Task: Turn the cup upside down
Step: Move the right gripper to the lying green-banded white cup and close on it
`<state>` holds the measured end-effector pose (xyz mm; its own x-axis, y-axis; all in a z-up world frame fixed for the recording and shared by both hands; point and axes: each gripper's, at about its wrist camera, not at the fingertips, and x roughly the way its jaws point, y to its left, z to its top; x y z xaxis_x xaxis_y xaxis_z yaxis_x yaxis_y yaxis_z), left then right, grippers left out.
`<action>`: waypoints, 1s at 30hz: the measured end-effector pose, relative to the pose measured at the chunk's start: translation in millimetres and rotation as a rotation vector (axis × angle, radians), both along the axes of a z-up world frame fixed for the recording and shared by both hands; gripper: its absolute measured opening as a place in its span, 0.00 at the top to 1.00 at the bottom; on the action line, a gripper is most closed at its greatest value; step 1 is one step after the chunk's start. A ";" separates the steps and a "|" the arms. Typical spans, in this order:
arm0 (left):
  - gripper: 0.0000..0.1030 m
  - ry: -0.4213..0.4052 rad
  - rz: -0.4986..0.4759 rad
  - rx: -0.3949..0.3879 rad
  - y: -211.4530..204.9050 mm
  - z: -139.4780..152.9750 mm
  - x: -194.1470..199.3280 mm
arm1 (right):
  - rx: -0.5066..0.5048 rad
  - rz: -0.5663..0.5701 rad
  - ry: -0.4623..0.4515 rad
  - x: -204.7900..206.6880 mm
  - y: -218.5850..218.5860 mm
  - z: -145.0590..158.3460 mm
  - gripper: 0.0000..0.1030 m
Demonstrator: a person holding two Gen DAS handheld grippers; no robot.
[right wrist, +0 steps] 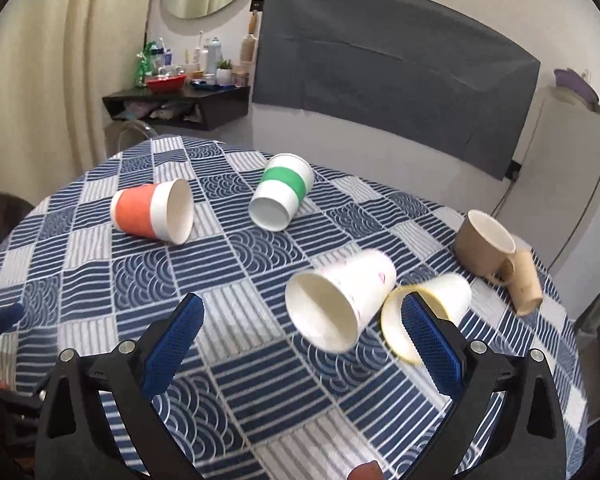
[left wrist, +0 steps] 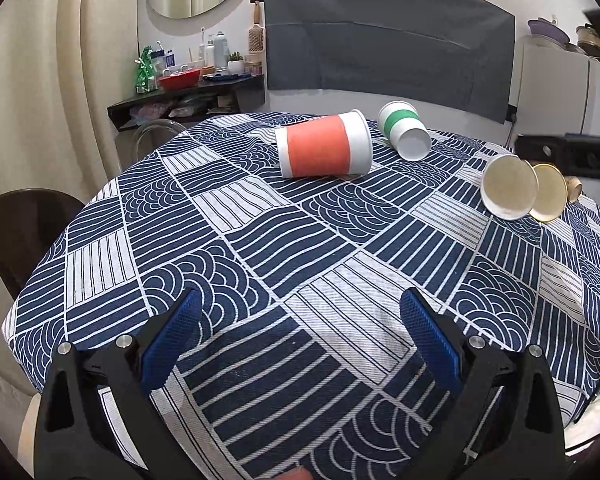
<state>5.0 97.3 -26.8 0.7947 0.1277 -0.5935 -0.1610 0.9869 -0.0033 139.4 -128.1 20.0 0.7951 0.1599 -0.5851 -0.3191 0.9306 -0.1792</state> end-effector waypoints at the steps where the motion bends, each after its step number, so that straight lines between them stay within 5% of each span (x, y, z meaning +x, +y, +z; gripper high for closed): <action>1: 0.06 0.001 0.000 0.003 2.0 -0.8 0.6 | -0.006 -0.002 0.005 7.6 4.7 2.1 0.08; 13: 0.06 -0.016 -0.015 0.035 12.0 -0.9 6.1 | 0.093 0.021 0.202 123.5 44.2 8.6 0.08; 20: 0.06 -0.014 -0.037 0.060 11.3 -1.7 10.6 | 0.048 -0.017 0.282 188.0 64.6 -12.5 0.09; 30: 0.06 -0.022 -0.043 0.071 8.9 -2.3 9.1 | 0.118 -0.004 0.445 218.0 68.1 -35.9 0.10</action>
